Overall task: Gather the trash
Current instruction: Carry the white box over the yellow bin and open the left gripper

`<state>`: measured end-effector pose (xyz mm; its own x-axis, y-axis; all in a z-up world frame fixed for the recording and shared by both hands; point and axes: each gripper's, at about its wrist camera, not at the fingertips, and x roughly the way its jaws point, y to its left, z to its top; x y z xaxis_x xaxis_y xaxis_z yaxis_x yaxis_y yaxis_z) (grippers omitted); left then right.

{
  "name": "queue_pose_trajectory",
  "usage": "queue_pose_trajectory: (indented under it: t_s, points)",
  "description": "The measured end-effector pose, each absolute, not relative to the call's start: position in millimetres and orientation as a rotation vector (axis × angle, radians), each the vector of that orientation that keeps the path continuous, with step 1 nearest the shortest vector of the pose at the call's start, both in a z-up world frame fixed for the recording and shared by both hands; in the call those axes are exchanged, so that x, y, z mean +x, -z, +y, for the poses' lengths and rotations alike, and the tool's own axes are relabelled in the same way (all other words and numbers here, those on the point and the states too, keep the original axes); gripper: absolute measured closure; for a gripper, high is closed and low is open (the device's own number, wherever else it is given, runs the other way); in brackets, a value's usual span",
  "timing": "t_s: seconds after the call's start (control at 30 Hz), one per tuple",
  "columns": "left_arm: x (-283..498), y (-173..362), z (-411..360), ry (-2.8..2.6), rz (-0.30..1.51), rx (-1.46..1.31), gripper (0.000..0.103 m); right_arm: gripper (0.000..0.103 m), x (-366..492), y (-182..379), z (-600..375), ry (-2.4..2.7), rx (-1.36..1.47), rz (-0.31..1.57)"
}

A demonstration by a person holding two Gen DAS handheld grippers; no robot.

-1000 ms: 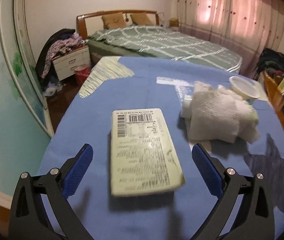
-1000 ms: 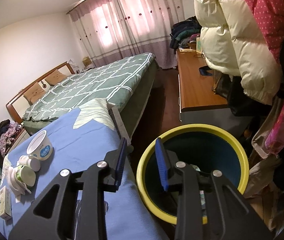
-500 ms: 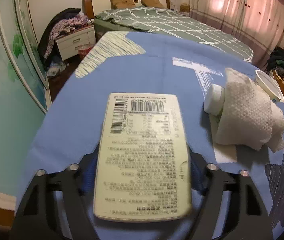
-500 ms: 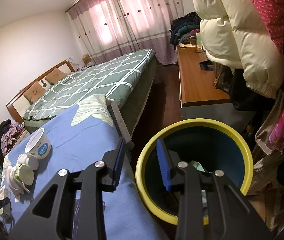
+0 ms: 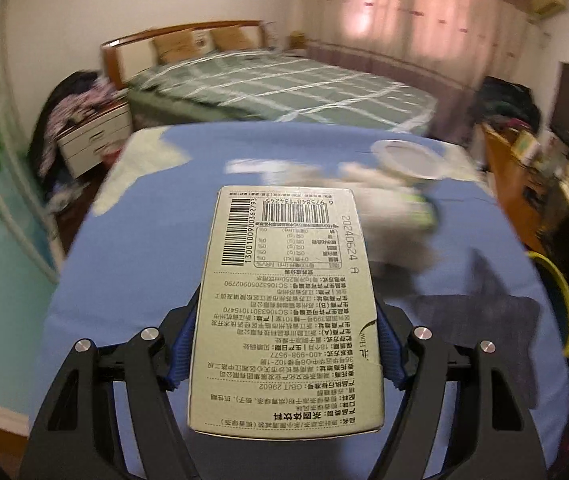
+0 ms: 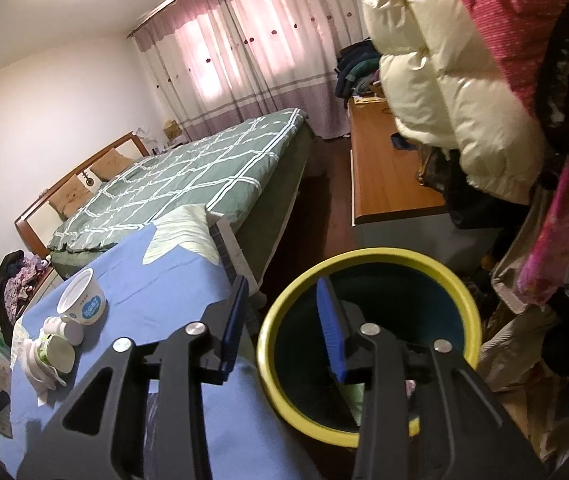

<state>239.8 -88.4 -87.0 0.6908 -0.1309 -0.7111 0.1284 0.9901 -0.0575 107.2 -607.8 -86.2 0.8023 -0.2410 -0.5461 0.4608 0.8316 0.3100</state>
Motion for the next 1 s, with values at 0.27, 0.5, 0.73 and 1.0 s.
queue_pose_trajectory:
  t_s: [0.27,0.5,0.73,1.0]
  points:
    - [235.5,68.4,-210.6,0.393,0.779,0.088,0.032,0.065,68.8,82.3,-636.5,0.473,0.441,0.484]
    - [236.2,72.1,-335.5,0.586,0.819,0.179,0.032,0.061,31.4,82.2,-661.9,0.532,0.436,0.449]
    - [236.1,94.5,-450.8,0.727,0.879,0.276,0.031,0.059,12.1,88.4,-683.9,0.576,0.441,0.440]
    - [236.4,122.3,-522.0,0.796,0.916,0.335,0.030,0.058,0.9,97.5,-706.2,0.612,0.468,0.447]
